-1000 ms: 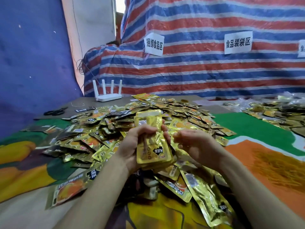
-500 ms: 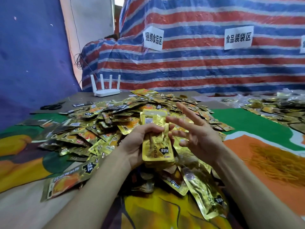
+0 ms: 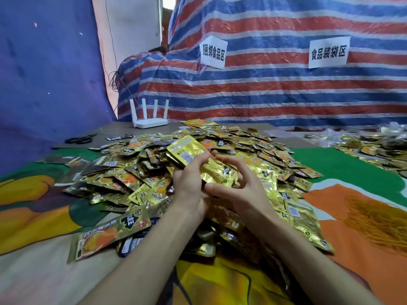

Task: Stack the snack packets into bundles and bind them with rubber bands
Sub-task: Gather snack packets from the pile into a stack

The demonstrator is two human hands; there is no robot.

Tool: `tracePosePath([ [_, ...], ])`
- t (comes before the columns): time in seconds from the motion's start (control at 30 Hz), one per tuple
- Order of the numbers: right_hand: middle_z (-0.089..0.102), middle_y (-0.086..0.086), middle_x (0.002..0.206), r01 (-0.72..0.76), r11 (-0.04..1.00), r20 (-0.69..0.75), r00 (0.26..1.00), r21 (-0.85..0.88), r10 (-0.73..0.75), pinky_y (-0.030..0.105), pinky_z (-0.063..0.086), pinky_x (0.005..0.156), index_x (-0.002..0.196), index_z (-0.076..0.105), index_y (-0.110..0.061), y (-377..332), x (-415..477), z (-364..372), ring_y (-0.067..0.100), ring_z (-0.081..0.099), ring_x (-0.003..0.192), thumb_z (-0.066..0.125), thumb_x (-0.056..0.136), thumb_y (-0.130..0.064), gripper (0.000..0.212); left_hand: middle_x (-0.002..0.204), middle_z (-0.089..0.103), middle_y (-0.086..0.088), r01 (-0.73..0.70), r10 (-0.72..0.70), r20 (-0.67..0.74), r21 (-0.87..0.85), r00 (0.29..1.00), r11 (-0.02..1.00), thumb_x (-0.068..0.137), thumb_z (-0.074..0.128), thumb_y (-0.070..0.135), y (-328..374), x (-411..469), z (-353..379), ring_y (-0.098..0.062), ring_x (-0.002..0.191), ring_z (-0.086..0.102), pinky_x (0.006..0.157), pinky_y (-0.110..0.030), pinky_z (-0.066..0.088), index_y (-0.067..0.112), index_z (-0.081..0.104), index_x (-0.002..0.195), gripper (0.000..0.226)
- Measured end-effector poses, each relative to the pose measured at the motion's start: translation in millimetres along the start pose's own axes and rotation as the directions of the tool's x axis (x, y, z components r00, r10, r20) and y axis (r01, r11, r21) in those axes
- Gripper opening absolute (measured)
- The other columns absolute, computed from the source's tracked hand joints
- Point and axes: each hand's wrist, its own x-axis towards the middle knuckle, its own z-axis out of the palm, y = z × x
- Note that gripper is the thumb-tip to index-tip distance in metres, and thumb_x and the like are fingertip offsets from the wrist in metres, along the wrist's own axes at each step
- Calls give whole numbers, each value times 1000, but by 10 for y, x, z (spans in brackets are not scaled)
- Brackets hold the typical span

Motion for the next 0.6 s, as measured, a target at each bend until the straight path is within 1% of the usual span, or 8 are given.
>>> tracePosePath([
  [0.07, 70, -22, 114, 35, 998, -76, 996, -54, -39, 37, 56, 91, 114, 67, -35, 22, 4, -1, 7, 68, 108, 90, 59, -29, 60, 106, 74, -16, 27, -26, 36, -30, 999, 999, 91, 67, 7, -64, -6, 19, -23, 69, 74, 54, -33, 59, -4, 68, 119, 31],
  [0.13, 70, -21, 115, 41, 997, -109, 993, -68, -49, 43, 53, 100, 114, 68, -34, 29, 12, -12, 9, 67, 113, 89, 59, -27, 59, 108, 74, -14, 51, -50, 101, -12, 994, 999, 95, 64, 13, -101, 7, 17, -20, 75, 75, 55, -28, 58, 2, 73, 115, 25],
  [0.17, 70, -21, 115, 52, 996, -116, 991, -68, -60, 40, 53, 100, 114, 68, -33, 23, 9, -14, 7, 66, 112, 89, 59, -27, 59, 111, 74, -13, 48, -49, 129, 13, 990, 999, 96, 62, 16, -109, 18, 6, -21, 82, 75, 58, -29, 58, 6, 75, 114, 24],
  [0.27, 70, -27, 108, 95, 991, -138, 985, -95, -107, 11, 50, 83, 114, 69, -31, 12, 8, -26, -7, 65, 102, 92, 60, -22, 60, 119, 73, -6, 9, -26, 176, 95, 984, 995, 95, 63, 23, -110, 40, -27, -22, 102, 73, 69, -32, 59, 17, 79, 110, 22],
  [0.4, 61, -47, 101, 111, 987, -108, 986, -113, -124, -4, 42, 72, 119, 62, -38, -9, 16, -58, -26, 56, 97, 91, 58, -22, 70, 115, 76, -1, 1, -23, 227, 96, 974, 995, 97, 60, 22, -93, 35, -34, -19, 107, 72, 85, -36, 57, 18, 79, 112, 24],
  [0.43, 62, -47, 99, 106, 988, -96, 989, -113, -117, -3, 42, 70, 119, 62, -37, -23, 21, -65, -25, 57, 95, 89, 57, -23, 69, 116, 75, -2, 9, -26, 229, 78, 973, 997, 98, 59, 21, -88, 46, -41, -21, 109, 71, 88, -38, 57, 17, 77, 115, 25],
  [0.5, 68, -34, 102, 99, 986, -77, 991, -136, -110, 4, 49, 71, 116, 65, -31, -35, 27, -91, -15, 64, 95, 92, 62, -18, 62, 119, 74, -5, 21, -35, 242, 61, 970, 998, 99, 57, 21, -75, 63, -45, -25, 113, 70, 95, -43, 56, 14, 75, 118, 28],
  [0.6, 65, -14, 117, 84, 926, -95, 987, -368, -127, 23, 51, 93, 119, 64, -33, -100, 29, -167, -1, 60, 109, 94, 66, -29, 61, 118, 74, -8, 46, -69, 269, 93, 961, 995, 98, 57, 22, -91, 39, -61, -28, 112, 70, 95, -44, 57, 17, 75, 120, 28],
])
